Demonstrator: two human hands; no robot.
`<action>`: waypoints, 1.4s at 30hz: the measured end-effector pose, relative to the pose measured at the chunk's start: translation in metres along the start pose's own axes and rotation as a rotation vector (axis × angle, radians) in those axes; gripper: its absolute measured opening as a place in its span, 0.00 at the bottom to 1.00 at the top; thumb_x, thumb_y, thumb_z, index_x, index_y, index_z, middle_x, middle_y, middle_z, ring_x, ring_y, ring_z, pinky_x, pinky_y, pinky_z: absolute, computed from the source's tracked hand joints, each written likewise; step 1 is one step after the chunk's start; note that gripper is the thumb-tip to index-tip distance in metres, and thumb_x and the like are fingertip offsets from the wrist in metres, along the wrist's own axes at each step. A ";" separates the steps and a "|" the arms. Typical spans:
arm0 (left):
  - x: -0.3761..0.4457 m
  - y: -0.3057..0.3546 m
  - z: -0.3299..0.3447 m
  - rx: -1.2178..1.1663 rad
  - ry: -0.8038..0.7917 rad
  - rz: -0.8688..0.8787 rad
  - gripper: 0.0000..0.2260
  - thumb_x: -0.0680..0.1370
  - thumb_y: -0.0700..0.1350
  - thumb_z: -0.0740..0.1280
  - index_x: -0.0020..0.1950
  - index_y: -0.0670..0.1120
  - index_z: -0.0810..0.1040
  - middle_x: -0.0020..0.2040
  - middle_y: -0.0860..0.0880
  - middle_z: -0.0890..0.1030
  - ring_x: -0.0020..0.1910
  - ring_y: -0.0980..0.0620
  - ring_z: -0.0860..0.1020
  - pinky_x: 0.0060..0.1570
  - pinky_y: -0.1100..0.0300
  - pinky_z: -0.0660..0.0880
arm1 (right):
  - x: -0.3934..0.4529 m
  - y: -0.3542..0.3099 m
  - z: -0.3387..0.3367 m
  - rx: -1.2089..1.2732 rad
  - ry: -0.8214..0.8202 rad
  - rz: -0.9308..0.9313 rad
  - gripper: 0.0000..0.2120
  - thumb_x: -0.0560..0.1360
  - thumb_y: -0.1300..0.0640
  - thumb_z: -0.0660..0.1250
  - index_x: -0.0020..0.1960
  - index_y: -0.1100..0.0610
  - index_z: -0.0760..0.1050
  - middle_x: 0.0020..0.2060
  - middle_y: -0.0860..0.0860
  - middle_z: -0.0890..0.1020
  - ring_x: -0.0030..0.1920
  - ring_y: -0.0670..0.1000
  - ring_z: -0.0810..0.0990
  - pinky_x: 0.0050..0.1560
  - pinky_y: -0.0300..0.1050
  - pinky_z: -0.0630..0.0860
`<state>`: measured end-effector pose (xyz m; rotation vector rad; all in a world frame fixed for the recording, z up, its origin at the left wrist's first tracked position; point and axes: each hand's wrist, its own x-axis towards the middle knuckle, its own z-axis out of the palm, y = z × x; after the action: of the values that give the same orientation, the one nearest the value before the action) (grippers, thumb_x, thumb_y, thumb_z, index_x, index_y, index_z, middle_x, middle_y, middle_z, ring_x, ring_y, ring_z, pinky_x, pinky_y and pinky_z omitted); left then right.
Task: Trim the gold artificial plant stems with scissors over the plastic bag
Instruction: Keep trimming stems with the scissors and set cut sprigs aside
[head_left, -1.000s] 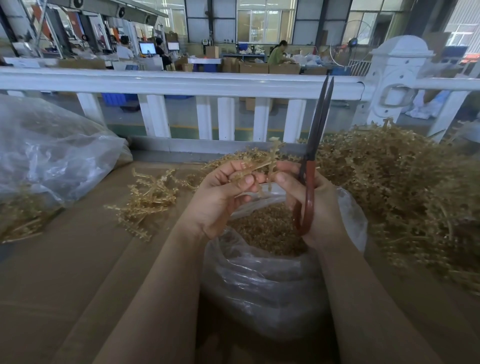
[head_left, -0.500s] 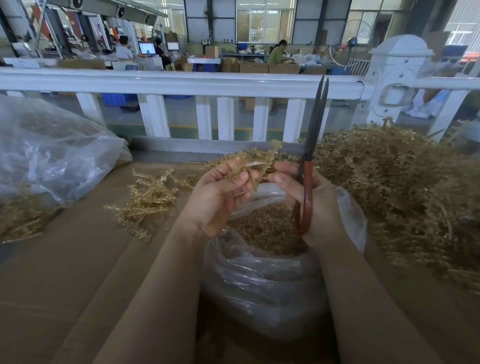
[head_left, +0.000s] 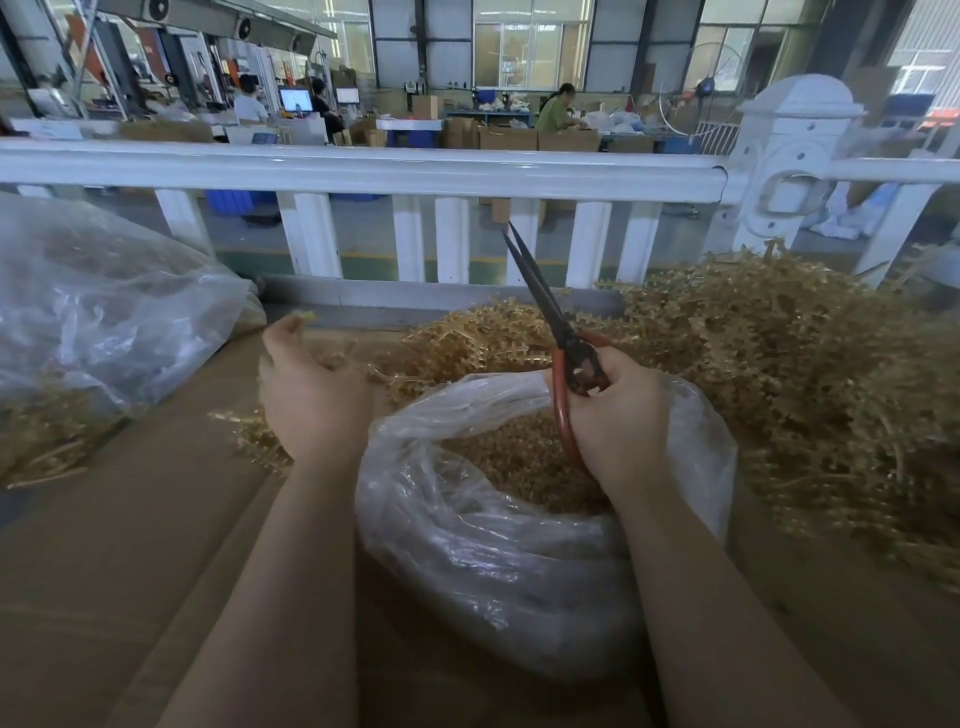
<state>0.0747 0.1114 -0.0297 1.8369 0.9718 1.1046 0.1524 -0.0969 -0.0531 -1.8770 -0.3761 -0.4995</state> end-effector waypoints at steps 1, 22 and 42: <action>0.000 -0.003 0.002 0.119 -0.011 -0.007 0.24 0.76 0.36 0.64 0.72 0.44 0.66 0.68 0.40 0.70 0.66 0.37 0.70 0.66 0.42 0.67 | 0.000 0.000 0.000 -0.005 -0.001 0.002 0.06 0.75 0.49 0.75 0.45 0.51 0.82 0.34 0.45 0.82 0.39 0.44 0.80 0.41 0.45 0.80; -0.003 -0.019 0.013 0.771 -0.228 0.246 0.15 0.81 0.45 0.58 0.65 0.43 0.75 0.59 0.42 0.80 0.59 0.41 0.77 0.64 0.46 0.64 | -0.001 -0.001 0.000 -0.218 -0.064 -0.061 0.09 0.76 0.42 0.68 0.42 0.46 0.75 0.30 0.41 0.76 0.33 0.41 0.74 0.32 0.34 0.65; -0.009 -0.012 0.024 0.547 -0.517 0.296 0.12 0.79 0.44 0.67 0.60 0.40 0.79 0.61 0.39 0.76 0.56 0.41 0.77 0.58 0.49 0.74 | 0.000 0.002 0.002 -0.270 -0.079 -0.020 0.09 0.76 0.42 0.71 0.46 0.46 0.75 0.39 0.42 0.81 0.42 0.46 0.80 0.40 0.40 0.73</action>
<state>0.0913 0.1033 -0.0516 2.6035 0.7448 0.4794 0.1535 -0.0959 -0.0553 -2.1602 -0.3959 -0.5102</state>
